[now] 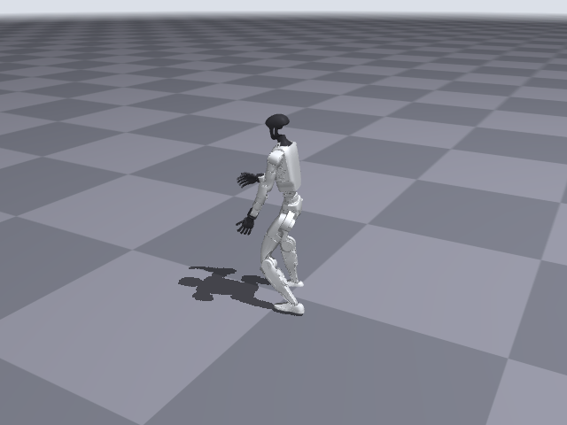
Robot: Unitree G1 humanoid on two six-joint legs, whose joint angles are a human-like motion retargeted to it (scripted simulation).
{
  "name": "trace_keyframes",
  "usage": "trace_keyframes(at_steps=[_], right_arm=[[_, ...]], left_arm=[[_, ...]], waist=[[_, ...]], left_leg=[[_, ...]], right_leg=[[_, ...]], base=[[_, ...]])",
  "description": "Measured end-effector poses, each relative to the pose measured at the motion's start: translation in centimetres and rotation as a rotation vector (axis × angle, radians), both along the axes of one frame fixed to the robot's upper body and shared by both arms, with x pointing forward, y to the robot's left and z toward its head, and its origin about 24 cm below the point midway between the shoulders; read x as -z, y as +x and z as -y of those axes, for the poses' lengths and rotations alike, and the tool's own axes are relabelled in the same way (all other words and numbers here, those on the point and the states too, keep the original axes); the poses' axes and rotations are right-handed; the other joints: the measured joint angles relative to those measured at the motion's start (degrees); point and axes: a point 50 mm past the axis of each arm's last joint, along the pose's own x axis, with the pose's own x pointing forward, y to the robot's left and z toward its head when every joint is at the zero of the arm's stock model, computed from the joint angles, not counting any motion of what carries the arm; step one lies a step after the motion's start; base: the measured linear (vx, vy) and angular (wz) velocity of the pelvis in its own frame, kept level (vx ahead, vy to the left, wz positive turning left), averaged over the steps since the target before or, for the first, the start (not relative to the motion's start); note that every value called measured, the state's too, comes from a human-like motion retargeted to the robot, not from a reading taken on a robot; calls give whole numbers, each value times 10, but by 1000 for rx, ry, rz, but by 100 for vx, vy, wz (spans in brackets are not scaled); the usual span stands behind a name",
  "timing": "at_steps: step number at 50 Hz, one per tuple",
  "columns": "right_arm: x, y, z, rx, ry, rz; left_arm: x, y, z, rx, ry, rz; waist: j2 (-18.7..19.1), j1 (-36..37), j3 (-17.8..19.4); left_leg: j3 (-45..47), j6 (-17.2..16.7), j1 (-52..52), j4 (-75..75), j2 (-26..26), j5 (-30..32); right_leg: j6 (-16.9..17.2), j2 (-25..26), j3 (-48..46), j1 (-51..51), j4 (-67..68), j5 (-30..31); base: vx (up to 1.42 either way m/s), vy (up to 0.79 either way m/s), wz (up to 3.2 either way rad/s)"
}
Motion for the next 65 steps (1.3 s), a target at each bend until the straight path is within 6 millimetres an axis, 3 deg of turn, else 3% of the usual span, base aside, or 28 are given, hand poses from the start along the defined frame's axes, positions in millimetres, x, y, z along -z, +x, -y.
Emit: trace_keyframes(at_steps=[6, 10, 12, 16, 19, 22, 25, 27, 28, 30, 32, 33, 35, 37, 40, 42, 44, 46, 49, 52, 55, 58, 61, 65], right_arm=[[-1, -1, 29, 278, 233, 46], [7, -4, 45, 480, 334, 49], [15, -4, 47, 555, 332, 21], [26, 7, 41, 608, 234, -66], [29, 19, 19, 550, 139, -130], [17, 38, -26, 416, 85, -123], [-21, 53, -98, 228, 114, 15], [-60, 56, -135, 99, 163, 185], [-83, 54, -150, 39, 186, 285], [-112, 31, -175, -63, 219, 452], [-144, 30, -164, -94, 192, 613], [-150, 25, -155, -93, 174, 654], [-157, 29, -124, -31, 84, 713], [-146, 36, -86, 69, -24, 678], [-114, 39, -36, 207, -187, 546], [-90, 37, -18, 249, -283, 452], [-69, 34, -13, 237, -373, 367], [-49, 34, -18, 176, -456, 291], [-30, 37, -37, 33, -575, 206], [-28, 47, -60, -108, -687, 178], [-41, 61, -80, -196, -792, 191], [-61, 73, -93, -234, -867, 231], [-79, 79, -101, -249, -897, 293], [-99, 78, -107, -266, -885, 391]], left_arm=[[-85, 98, 11, 32, 96, 333], [-135, 134, 25, 37, 142, 505], [-147, 140, 30, 33, 164, 536], [-152, 143, 47, 94, 221, 546], [-143, 137, 70, 222, 272, 527], [-124, 122, 100, 386, 317, 491], [-88, 91, 115, 549, 393, 405], [-57, 64, 102, 605, 450, 284], [-41, 49, 87, 617, 494, 210], [-3, 0, 42, 622, 599, 4], [12, -31, -7, 565, 664, -166], [18, -52, -32, 535, 694, -259], [17, -80, -79, 440, 745, -393], [10, -97, -115, 344, 785, -465], [-10, -94, -150, 263, 873, -460], [-26, -66, -157, 282, 963, -374], [-44, -25, -146, 364, 1060, -239], [-64, 24, -117, 492, 1149, -63], [-101, 91, -43, 718, 1240, 246], [-142, 131, 42, 906, 1258, 538], [-176, 145, 108, 1009, 1201, 747], [-196, 146, 141, 1031, 1114, 865], [-203, 144, 151, 1008, 1041, 921], [-199, 142, 143, 976, 1004, 929]], waist=[[-19, -30, -32], [-22, -39, -44], [-24, -41, -49], [-17, -17, -67], [-9, 22, -78], [0, 62, -82], [-7, 94, -96], [-3, 104, -89], [-4, 108, -89], [-16, 111, -117], [-24, 110, -127], [-37, 102, -133], [-45, 92, -143], [-55, 80, -144], [-78, 61, -144], [-95, 48, -144], [-111, 36, -142], [-123, 27, -140], [-135, 24, -132], [-138, 31, -118], [-135, 44, -96], [-129, 59, -74], [-123, 71, -60], [-125, 69, -41]], left_leg=[[80, 54, -29, -57, -74, -43], [118, 83, -39, -95, -129, -19], [124, 89, -35, -131, -159, 14], [127, 82, -34, -207, -192, 81], [130, 74, -55, -217, -194, 102], [129, 68, -80, -219, -181, 111], [131, 64, -100, -250, -165, 131], [130, 63, -116, -231, -152, 132], [130, 63, -121, -227, -146, 135], [135, 65, -157, -219, -128, 155], [140, 64, -151, -243, -117, 158], [148, 65, -149, -270, -116, 181], [150, 63, -144, -289, -108, 174], [151, 62, -134, -303, -102, 171], [153, 63, -113, -322, -100, 167], [151, 64, -98, -330, -101, 166], [146, 64, -84, -335, -102, 163], [139, 62, -74, -332, -104, 156], [127, 58, -69, -308, -103, 133], [113, 49, -76, -264, -98, 101], [95, 36, -88, -214, -90, 73], [75, 25, -97, -174, -82, 61], [63, 19, -100, -147, -76, 55], [65, 21, -57, -176, -70, 58]], right_leg=[[30, -117, 9, -139, 162, -51], [13, -181, -18, -177, 233, -88], [8, -182, -29, -169, 243, -104], [11, -141, -57, -133, 184, -95], [5, -122, -86, -118, 130, -78], [2, -111, -108, -112, 72, -54], [10, -95, -105, -101, -28, 5], [19, -91, -96, -115, -17, 21], [26, -92, -86, -122, -13, 32], [38, -94, -68, -157, -21, 93], [51, -103, -55, -171, -13, 125], [62, -112, -42, -184, -18, 162], [77, -117, -25, -197, -11, 184], [90, -117, -6, -206, -4, 204], [102, -117, 16, -214, 0, 228], [101, -116, 22, -214, 1, 230], [95, -115, 22, -211, 1, 221], [85, -114, 16, -206, 2, 205], [59, -113, -13, -200, 13, 164], [30, -110, -53, -194, 31, 106], [11, -101, -81, -192, 52, 51], [0, -89, -93, -193, 70, 23], [-6, -77, -98, -191, 77, 11], [-6, -67, -93, -140, 18, 25]], base=[[-12, 41, 28], [-10, 37, 41], [-8, 27, 67], [-7, 18, 43], [-8, 9, 2], [-8, 5, -16], [-2, 2, -42], [-1, 1, -57], [-1, 1, -74], [2, 2, -97], [14, -1, -78], [13, -2, -59], [20, -3, -45], [17, -7, -28], [10, -11, -6], [5, -16, 8], [1, -20, 14], [-3, -24, 15], [-6, -27, 9], [-6, -29, -3], [-5, -27, -9], [-2, -23, -18], [-1, -17, -22], [3, -11, -9]])
